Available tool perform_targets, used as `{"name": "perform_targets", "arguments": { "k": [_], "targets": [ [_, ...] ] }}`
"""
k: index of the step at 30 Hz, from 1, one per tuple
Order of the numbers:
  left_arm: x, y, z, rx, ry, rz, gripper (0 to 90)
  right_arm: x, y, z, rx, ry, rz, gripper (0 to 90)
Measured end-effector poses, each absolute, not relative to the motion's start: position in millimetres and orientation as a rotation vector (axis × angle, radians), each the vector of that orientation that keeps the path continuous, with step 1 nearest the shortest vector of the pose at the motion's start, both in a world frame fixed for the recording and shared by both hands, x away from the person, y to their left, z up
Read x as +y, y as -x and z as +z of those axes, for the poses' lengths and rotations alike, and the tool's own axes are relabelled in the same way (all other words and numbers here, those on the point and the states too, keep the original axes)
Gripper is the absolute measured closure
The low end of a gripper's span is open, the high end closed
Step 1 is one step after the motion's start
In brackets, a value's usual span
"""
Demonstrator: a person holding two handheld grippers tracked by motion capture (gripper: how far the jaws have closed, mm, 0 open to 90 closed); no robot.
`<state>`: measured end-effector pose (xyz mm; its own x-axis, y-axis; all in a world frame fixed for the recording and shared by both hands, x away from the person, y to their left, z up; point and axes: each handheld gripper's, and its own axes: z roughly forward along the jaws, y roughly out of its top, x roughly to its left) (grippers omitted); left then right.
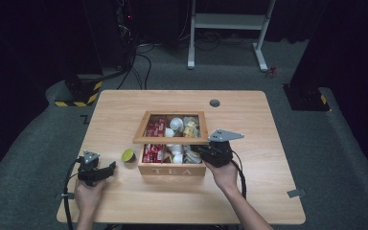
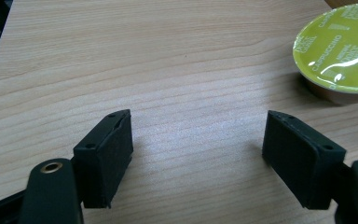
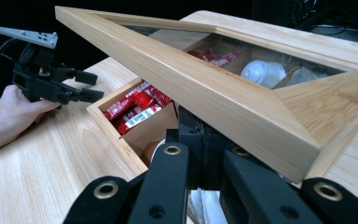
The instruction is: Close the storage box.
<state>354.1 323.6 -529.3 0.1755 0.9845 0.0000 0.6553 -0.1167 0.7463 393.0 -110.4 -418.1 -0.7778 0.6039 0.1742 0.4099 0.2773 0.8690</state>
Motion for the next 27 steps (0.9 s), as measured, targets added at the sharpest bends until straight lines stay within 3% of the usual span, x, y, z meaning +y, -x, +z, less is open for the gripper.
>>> {"name": "perform_targets", "arguments": {
  "k": [27],
  "targets": [
    [323.3,-353.6,-529.3,1.541,-1.847,0.69,24.6,-111.0,-380.3,-449.6,2.397,-1.016,1.495,89.7]
  ]
}}
